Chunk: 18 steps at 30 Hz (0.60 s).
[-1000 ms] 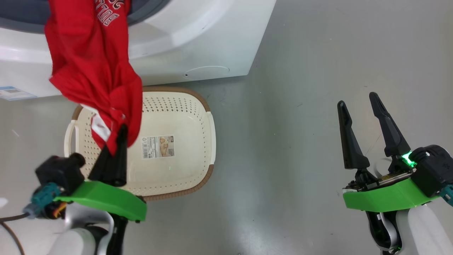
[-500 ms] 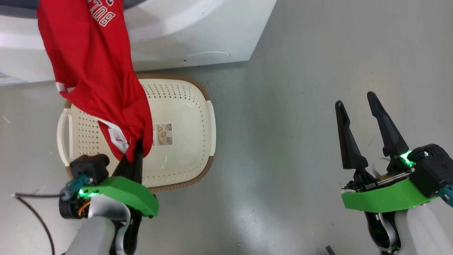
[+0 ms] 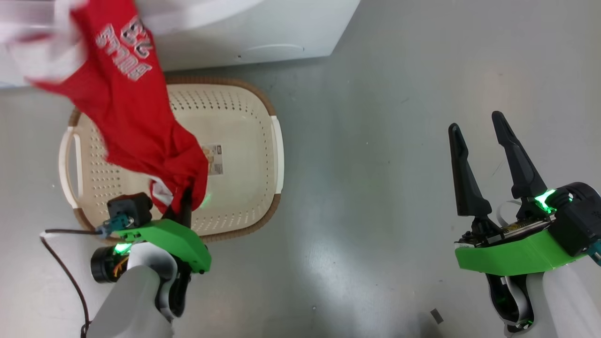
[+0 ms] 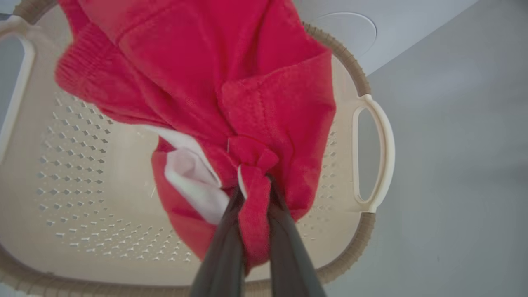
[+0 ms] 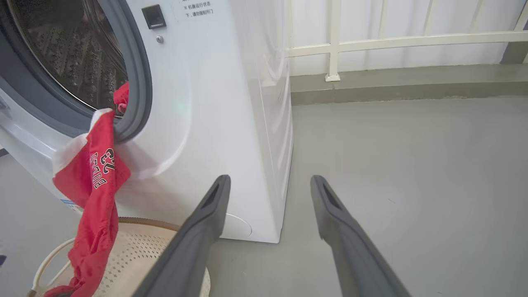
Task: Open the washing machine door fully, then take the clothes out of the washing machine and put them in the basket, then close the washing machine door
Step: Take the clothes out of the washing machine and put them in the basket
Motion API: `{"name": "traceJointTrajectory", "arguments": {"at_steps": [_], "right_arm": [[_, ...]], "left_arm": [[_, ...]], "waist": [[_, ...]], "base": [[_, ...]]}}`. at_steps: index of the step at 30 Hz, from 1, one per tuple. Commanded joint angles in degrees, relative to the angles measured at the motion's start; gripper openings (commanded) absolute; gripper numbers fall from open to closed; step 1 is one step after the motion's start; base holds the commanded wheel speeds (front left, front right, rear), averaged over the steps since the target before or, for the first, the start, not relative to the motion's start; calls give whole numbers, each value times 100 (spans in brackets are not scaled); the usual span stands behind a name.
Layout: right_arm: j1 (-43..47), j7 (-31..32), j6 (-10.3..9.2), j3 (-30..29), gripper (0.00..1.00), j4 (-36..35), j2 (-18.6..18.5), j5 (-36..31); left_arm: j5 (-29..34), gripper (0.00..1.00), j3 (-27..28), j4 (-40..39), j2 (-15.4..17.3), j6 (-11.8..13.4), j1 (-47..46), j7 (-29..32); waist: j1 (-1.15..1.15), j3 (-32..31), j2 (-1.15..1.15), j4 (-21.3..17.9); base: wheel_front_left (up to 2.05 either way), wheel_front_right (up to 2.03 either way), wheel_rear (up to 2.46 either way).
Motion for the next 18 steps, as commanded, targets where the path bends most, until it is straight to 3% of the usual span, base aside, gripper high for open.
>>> {"name": "traceJointTrajectory", "arguments": {"at_steps": [1, 10, 18], "right_arm": [[-17, -36, 36, 103, 100, -152, -14, -55], [-104, -36, 36, 128, 100, -157, -14, -78], [-143, -36, 36, 166, 100, -133, -14, -50]], "left_arm": [[-27, 0, 109, 113, 106, -53, -6, -97], [-97, 0, 70, 1455, -9, -315, -684, -444], [-180, 0, 37, 2116, -80, -545, -981, -592]], "waist": [[0, 80, 0, 16], [0, 232, 0, 16], [0, 277, 0, -65]], "base": [[0, 0, 0], [0, 0, 0], [0, 0, 0]]}}
